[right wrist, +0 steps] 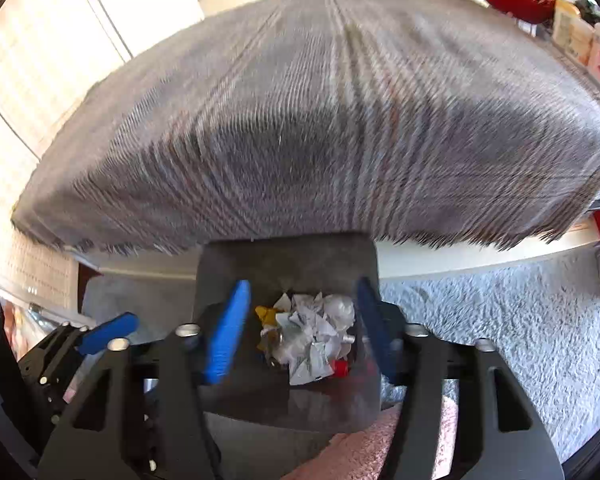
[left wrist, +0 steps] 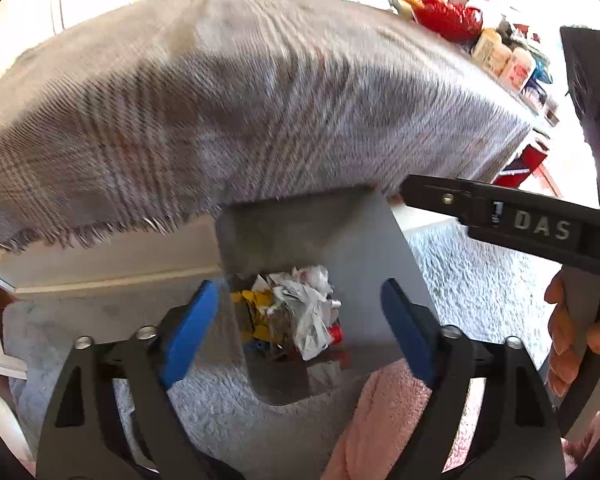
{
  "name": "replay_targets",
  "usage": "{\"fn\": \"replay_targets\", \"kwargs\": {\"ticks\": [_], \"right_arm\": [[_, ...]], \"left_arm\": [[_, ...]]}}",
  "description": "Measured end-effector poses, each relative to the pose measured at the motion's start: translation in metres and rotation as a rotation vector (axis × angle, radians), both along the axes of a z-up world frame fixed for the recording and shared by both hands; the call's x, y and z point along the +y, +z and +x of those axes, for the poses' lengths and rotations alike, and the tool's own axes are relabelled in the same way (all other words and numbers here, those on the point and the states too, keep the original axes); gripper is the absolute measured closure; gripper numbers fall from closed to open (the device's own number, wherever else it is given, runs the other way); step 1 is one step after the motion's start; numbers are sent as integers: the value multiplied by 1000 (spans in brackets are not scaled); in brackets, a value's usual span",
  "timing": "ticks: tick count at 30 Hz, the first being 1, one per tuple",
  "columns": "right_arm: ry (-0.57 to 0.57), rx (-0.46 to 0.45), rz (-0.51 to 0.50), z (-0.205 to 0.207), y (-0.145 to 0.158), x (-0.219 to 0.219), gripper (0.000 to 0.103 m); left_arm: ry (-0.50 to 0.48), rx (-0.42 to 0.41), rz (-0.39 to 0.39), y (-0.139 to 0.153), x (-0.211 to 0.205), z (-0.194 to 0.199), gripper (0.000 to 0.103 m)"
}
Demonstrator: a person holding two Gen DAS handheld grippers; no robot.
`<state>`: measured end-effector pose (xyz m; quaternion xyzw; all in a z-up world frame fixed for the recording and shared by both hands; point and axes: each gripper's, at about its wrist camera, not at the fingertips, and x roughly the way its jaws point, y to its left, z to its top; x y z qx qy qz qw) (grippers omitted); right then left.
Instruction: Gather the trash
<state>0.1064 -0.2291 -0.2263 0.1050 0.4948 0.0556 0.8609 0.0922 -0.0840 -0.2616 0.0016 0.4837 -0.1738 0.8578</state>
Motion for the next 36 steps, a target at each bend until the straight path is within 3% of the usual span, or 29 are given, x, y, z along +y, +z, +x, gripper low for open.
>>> {"fn": "replay_targets", "kwargs": {"ticks": [3, 5, 14, 21, 27, 36], "right_arm": [[-36, -65, -24, -10, 25, -9, 9], [-51, -112, -55, -15, 42, -11, 3], [-93, -332, -132, -63, 121, -7, 3], [-132, -510, -195, -100, 175, -8, 3], [-141, -614, -189, -129, 206, -9, 3], [-167, -699, -203, -161, 236, -8, 3]], "left_arm": [[33, -60, -4, 25, 11, -6, 11], [47, -93, -15, 41, 19, -11, 10], [125, -321, 1, 131, 47, -45, 8], [192, -484, -37, 201, 70, -72, 8], [205, -580, -47, 244, 77, -97, 8], [226, -658, -51, 279, 77, -129, 8]]}}
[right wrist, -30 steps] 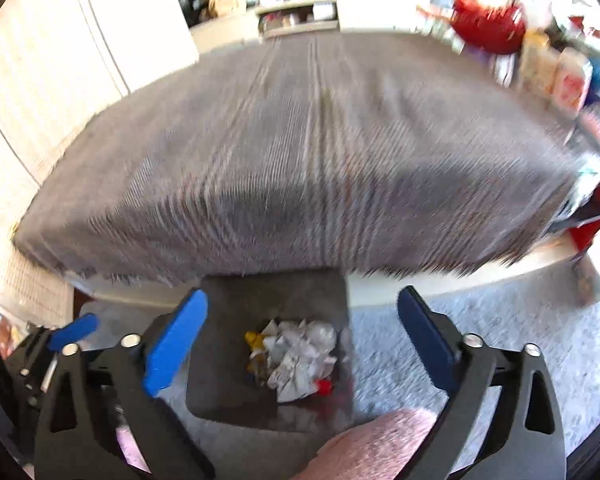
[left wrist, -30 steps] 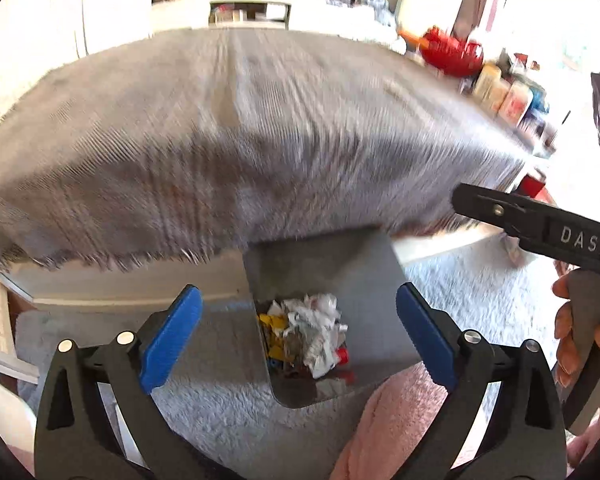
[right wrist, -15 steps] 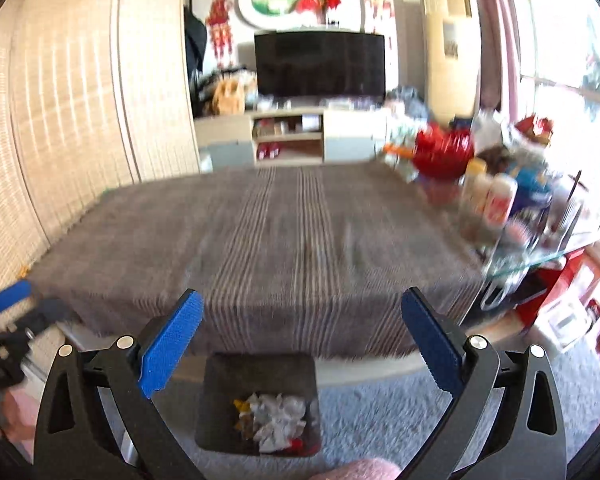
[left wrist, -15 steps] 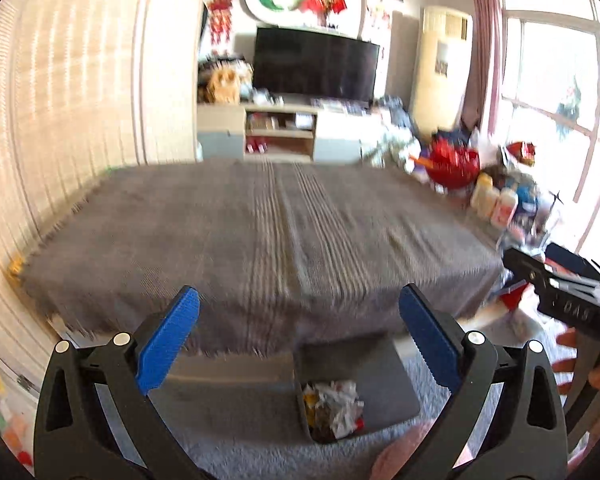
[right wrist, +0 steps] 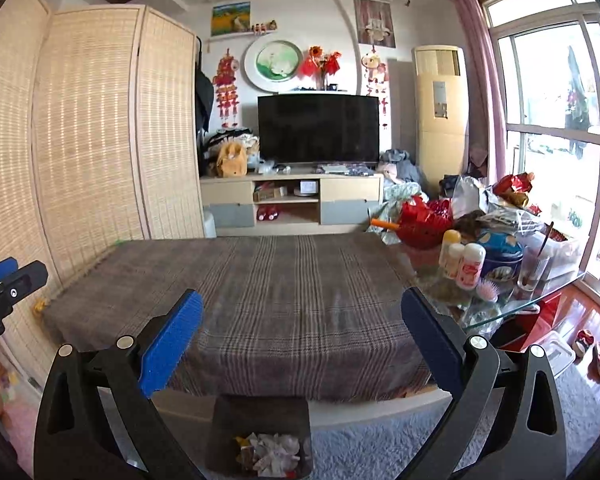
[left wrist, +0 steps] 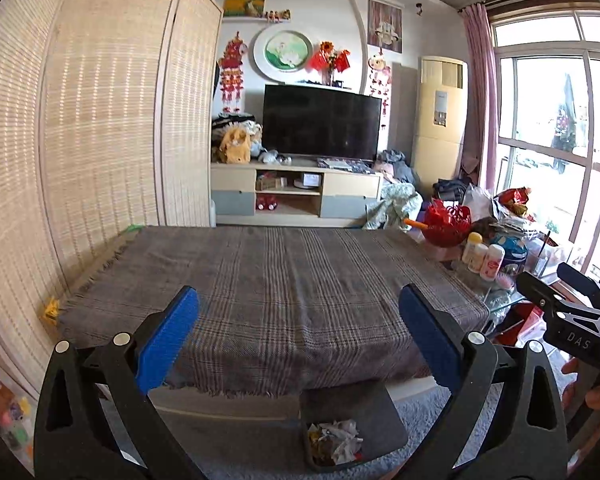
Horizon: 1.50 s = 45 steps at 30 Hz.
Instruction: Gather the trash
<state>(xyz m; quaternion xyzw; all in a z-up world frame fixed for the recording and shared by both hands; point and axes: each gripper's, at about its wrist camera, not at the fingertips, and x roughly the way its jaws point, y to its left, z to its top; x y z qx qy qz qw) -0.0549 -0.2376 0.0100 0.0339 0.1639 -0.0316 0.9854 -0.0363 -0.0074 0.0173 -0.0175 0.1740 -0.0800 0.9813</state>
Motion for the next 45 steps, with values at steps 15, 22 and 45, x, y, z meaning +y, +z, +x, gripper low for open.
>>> {"fn": "replay_targets", "kwargs": {"ticks": [15, 22, 45], "right_arm": [[1, -7, -16, -8, 0, 11, 3], [7, -7, -13, -8, -3, 13, 3], [24, -10, 1, 3, -7, 14, 3]], "left_arm": [[15, -22, 35, 1, 4, -17, 8], [8, -29, 18, 0, 7, -19, 8], [16, -18, 28, -9, 2, -7, 8]]}}
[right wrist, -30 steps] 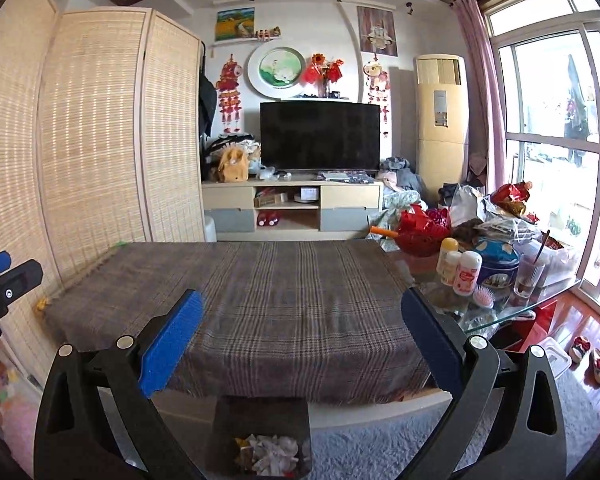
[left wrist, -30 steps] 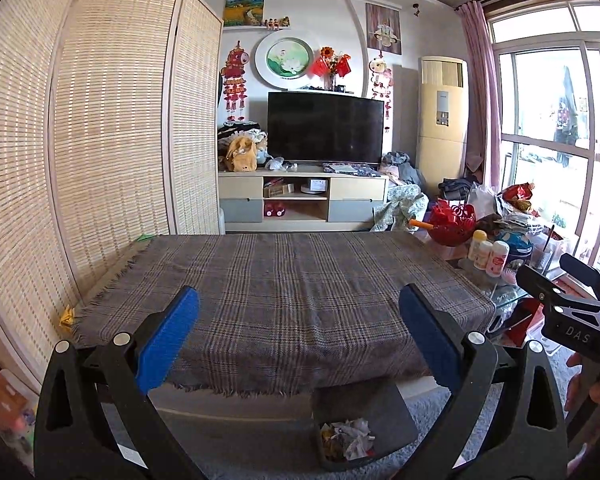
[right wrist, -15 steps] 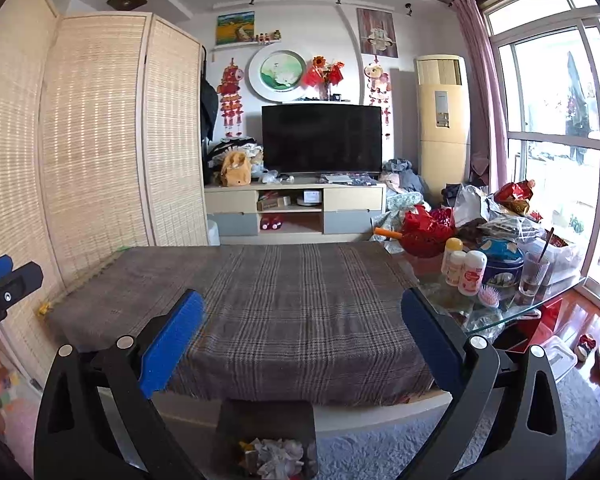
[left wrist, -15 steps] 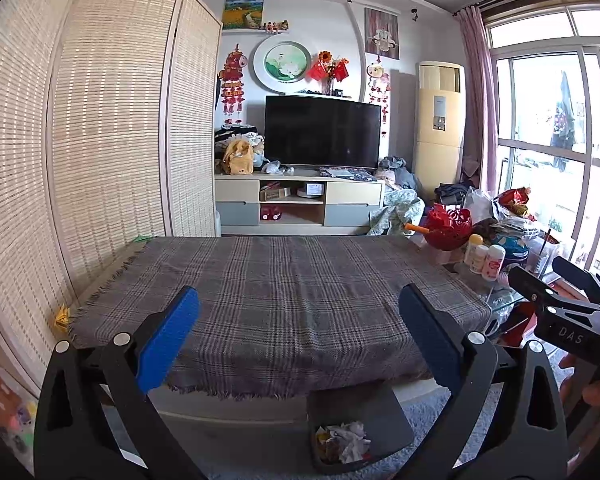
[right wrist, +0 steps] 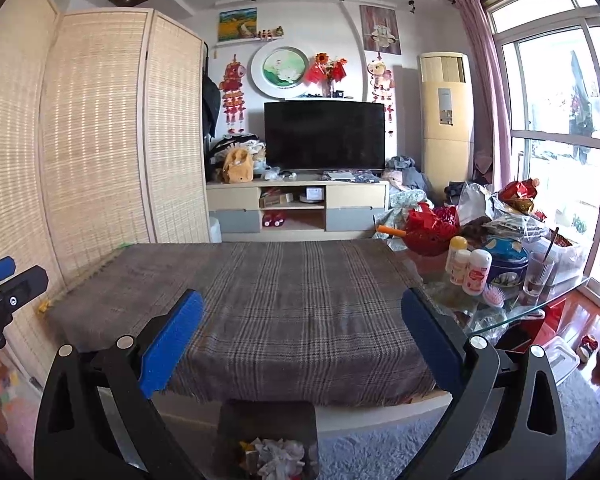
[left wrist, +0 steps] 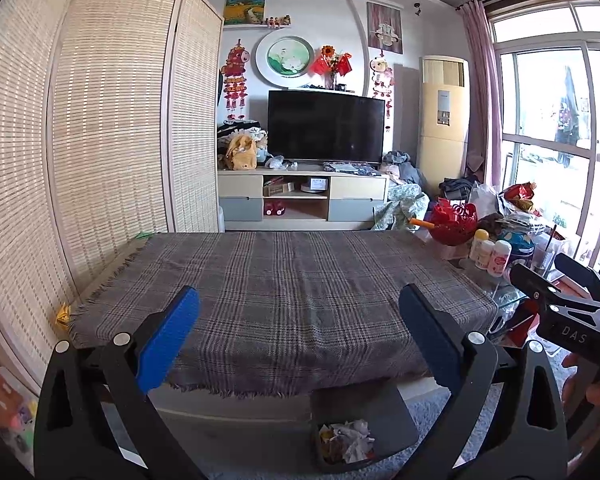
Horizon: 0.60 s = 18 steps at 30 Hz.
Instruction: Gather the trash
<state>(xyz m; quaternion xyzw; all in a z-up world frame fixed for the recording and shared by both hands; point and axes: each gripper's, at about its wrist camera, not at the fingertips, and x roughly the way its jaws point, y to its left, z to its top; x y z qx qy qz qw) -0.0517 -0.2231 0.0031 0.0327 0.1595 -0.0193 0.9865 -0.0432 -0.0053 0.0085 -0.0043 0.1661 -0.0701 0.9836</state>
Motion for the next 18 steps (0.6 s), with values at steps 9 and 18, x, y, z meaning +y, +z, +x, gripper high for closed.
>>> {"fn": "replay_targets", "kwargs": {"ticks": [9, 18], "right_arm": [[-5, 5, 23, 3, -3, -3, 3], [3, -4, 39, 1, -2, -2, 3]], "left_arm": [[2, 9, -2, -3, -1, 1, 8], [0, 1, 0, -1, -3, -1, 8]]}}
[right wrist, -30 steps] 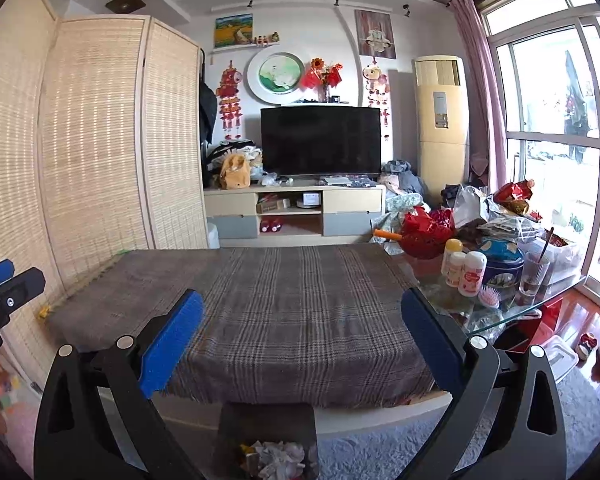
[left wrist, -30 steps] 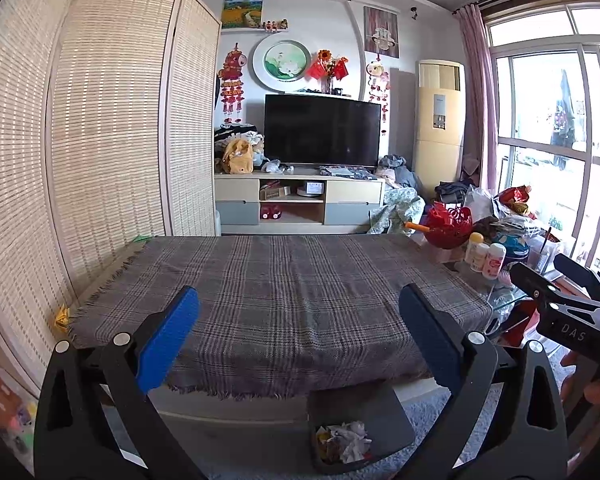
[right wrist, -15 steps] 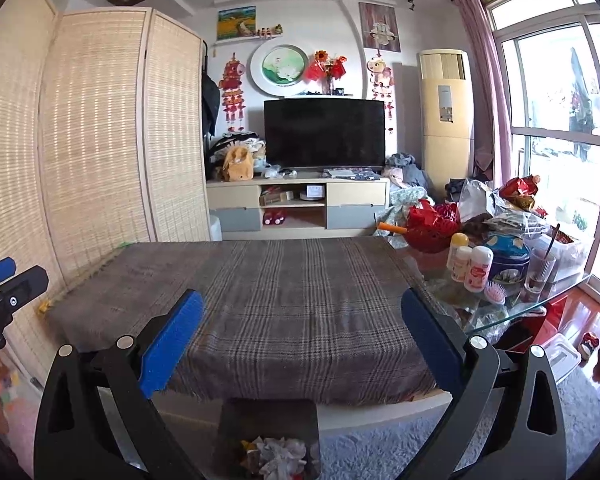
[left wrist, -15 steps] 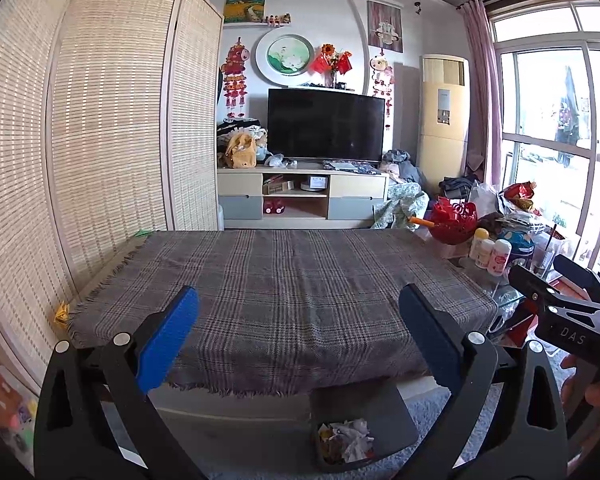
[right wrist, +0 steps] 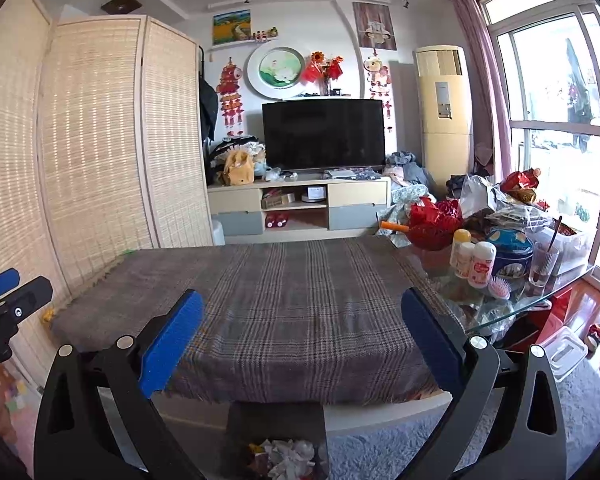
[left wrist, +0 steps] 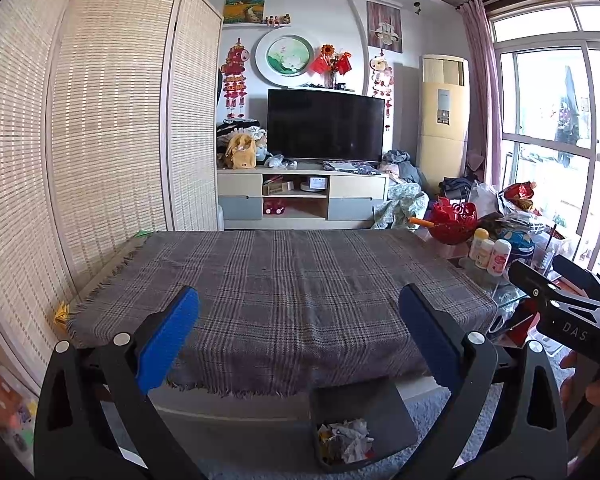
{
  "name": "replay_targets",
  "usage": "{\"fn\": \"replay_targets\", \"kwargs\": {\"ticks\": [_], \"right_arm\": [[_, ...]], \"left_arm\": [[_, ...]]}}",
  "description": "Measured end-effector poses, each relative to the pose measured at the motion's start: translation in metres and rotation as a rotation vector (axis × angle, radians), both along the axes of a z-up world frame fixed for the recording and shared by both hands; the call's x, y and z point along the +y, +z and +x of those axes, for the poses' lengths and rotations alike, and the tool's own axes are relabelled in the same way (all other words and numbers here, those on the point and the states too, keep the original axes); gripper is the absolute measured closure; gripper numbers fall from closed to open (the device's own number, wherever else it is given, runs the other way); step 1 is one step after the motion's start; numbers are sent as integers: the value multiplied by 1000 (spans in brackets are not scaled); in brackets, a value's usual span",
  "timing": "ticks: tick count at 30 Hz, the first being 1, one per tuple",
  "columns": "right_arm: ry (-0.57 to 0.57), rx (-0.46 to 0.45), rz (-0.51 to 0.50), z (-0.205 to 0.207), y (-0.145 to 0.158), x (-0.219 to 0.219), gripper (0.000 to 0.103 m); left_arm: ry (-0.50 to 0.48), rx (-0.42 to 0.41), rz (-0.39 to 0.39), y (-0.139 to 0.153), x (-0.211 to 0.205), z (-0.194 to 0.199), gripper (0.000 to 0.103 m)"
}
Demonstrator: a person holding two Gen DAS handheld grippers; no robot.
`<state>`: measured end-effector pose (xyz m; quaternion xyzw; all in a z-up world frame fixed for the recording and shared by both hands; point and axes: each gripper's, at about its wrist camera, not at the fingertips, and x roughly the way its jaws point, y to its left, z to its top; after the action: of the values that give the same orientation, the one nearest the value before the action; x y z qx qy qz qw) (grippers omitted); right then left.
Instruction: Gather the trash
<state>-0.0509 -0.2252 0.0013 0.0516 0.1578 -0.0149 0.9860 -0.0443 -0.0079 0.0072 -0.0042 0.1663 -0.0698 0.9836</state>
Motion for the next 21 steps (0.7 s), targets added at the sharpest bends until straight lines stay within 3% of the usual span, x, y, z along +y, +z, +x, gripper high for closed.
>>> {"fn": "replay_targets", "kwargs": {"ticks": [21], "right_arm": [[12, 15, 0, 6, -3, 5, 3]], "left_arm": [[-1, 1, -5, 1, -2, 1, 8]]}}
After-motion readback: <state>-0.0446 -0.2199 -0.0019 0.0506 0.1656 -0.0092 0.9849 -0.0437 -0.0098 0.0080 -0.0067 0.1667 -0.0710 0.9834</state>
